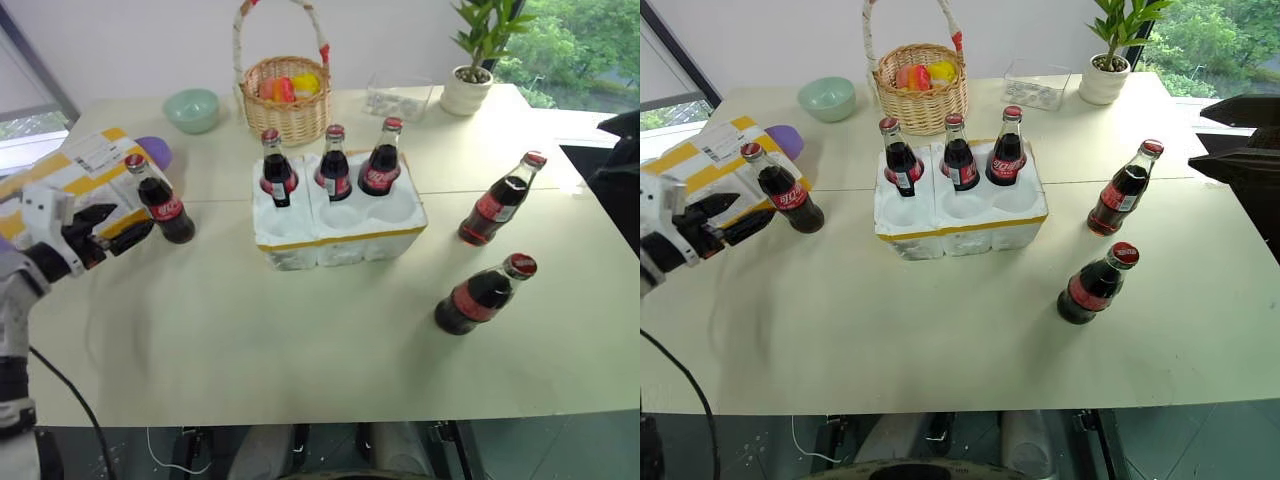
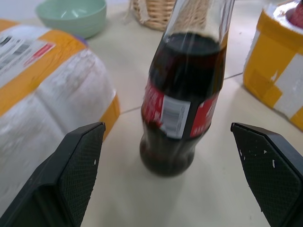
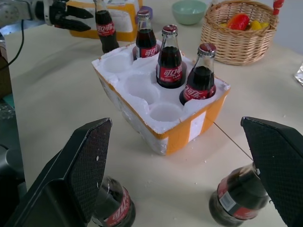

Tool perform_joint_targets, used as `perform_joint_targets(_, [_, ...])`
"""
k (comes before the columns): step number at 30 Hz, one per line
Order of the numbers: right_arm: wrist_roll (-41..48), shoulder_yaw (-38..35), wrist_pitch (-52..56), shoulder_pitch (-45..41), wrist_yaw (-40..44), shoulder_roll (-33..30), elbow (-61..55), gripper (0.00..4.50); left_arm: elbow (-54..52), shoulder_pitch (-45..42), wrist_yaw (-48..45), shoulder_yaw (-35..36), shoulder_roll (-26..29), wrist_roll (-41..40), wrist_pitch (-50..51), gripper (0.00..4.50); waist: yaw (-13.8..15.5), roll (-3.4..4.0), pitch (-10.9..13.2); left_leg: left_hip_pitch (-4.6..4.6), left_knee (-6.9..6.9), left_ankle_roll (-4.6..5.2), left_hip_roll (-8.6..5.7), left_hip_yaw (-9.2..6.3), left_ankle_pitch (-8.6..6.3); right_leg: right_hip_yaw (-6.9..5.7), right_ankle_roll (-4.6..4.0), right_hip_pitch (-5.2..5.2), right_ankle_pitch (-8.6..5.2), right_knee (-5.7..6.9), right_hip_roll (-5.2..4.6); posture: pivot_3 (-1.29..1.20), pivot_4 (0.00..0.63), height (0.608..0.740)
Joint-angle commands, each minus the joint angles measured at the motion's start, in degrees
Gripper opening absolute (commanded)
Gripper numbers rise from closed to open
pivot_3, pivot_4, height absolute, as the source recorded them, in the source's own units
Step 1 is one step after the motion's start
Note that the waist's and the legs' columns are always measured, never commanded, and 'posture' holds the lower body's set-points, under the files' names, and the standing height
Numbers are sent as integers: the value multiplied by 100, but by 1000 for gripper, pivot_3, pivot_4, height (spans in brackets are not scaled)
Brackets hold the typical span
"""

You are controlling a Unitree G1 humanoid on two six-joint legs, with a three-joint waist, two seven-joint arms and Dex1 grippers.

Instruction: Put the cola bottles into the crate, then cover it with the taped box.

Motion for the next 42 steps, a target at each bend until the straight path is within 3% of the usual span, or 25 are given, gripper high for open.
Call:
perform_joint_targets(1, [250,-360,102,76,-190,42,-289,4500,305,-389,-57,-192,-45,170,-297,4456,12,0,0,0,0,0,0,0,0,0,0,0,0,3,0,0,150,738])
perform_joint_targets(18, [861,-719,484,290,-768,172,-697,4500,2381,-1973,-126,-939,-477,995,-1351,4456,50,-6,-2,-1,6,9,0,0,8,0,2,-2,1,11,1,0,150,738])
perform_joint_targets(21, [875,-779,481,406,-865,212,-799,4500,2491,-2037,-265,-1006,-500,1027,-1385,3624,47,-10,-1,-1,8,11,0,0,9,0,2,-2,1,13,1,0,150,738])
perform_joint_targets(23, [923,-813,500,437,-919,225,-848,4500,2527,-2082,-314,-1013,-477,1046,-1368,2742,45,-10,-1,-1,8,11,0,0,9,0,2,-4,1,15,1,0,150,738])
perform_joint_targets(25, [961,-833,502,460,-962,227,-869,4500,2522,-2130,-365,-1005,-446,1041,-1281,2764,47,-10,-1,-1,8,12,0,0,10,-1,2,-4,1,19,1,0,150,738])
perform_joint_targets(33, [1011,-1072,470,871,-1145,429,-1142,4500,1758,-2527,-1003,-749,51,516,-92,2764,46,-56,14,-17,14,13,-1,0,12,-1,2,-21,1,32,1,0,150,738])
perform_joint_targets(37, [1066,-1294,496,1184,-1245,567,-1368,4500,1217,-2899,-1415,-689,457,145,751,2764,52,-63,17,-114,76,-18,-3,-6,33,-7,3,-101,2,76,3,0,150,738])
perform_joint_targets(42, [1168,-1562,524,1544,-1371,724,-1655,4500,481,-3339,-1993,-823,887,-365,1790,2764,55,-65,18,-107,90,-2,-12,-5,24,-7,4,-84,2,73,-4,0,150,738])
